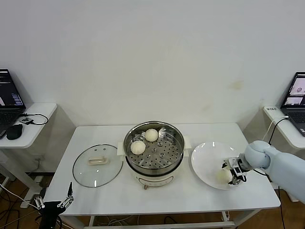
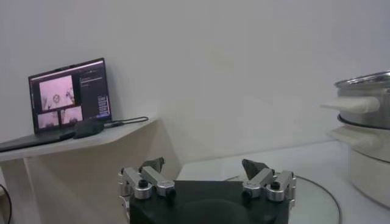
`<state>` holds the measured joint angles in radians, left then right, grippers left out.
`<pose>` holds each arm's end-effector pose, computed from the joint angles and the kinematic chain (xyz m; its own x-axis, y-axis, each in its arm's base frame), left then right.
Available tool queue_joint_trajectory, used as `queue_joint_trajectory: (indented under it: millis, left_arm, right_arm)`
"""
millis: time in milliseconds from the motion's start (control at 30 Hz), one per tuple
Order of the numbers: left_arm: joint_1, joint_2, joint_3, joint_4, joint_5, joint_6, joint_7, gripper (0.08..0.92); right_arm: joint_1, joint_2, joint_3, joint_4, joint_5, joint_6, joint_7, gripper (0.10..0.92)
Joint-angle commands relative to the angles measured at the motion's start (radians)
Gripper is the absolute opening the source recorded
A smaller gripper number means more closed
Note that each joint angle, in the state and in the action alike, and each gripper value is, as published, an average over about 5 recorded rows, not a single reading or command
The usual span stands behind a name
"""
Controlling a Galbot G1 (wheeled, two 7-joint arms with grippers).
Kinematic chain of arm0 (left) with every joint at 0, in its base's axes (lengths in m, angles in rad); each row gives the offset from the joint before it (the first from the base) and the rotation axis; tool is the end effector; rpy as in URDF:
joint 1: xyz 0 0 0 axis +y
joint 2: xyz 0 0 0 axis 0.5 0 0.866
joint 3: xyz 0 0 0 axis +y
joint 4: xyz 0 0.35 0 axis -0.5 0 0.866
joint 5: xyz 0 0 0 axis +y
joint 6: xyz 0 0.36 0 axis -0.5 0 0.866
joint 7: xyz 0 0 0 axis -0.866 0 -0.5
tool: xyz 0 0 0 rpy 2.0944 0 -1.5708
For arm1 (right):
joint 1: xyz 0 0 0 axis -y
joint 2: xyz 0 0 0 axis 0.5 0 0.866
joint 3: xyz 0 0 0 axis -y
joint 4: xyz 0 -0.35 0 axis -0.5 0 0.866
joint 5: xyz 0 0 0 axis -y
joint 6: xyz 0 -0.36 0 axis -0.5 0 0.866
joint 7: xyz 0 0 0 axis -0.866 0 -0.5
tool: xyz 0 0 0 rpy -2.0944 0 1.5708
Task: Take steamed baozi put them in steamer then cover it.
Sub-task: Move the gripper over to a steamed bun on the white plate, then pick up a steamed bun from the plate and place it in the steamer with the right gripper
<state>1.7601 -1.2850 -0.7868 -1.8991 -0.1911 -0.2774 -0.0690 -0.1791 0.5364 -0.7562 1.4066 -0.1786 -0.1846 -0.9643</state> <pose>0.1185 0.1510 -0.3661 -0.9864 -0.1617 0.0310 -0.1520 0.9667 0.2061 0.4485 -0.1776 -0.2463 -0.2078 -0.0767 0.9752 -0.9650 -0.1467 -0.2172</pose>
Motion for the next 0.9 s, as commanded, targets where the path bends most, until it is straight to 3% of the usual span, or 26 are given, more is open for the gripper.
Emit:
queue_joint_trajectory:
  millis: [33,400,667,900]
  left_arm:
    - [0.000,-0.001,0.001,-0.003,0.001,0.000,0.000,0.823]
    - [0.001,0.002,-0.001,-0.004,-0.001,-0.001,0.000,0.823]
    - [-0.004,0.007,0.002,-0.007,-0.004,-0.001,0.000,0.823]
    - [-0.010,0.008,0.008,-0.009,-0.007,-0.002,0.000,0.823]
  right_arm:
    - [-0.010,0.019,0.010,-0.019,-0.002,0.000,-0.002,0.686]
    - [0.112,-0.009,-0.023,0.015,0.053,-0.012,-0.024,0.603]
    - [0.497,-0.016,-0.212,0.060,0.177,-0.029,-0.057,0.605]
    - [0.810,0.092,-0.371,0.072,0.322,-0.051,-0.059,0.611]
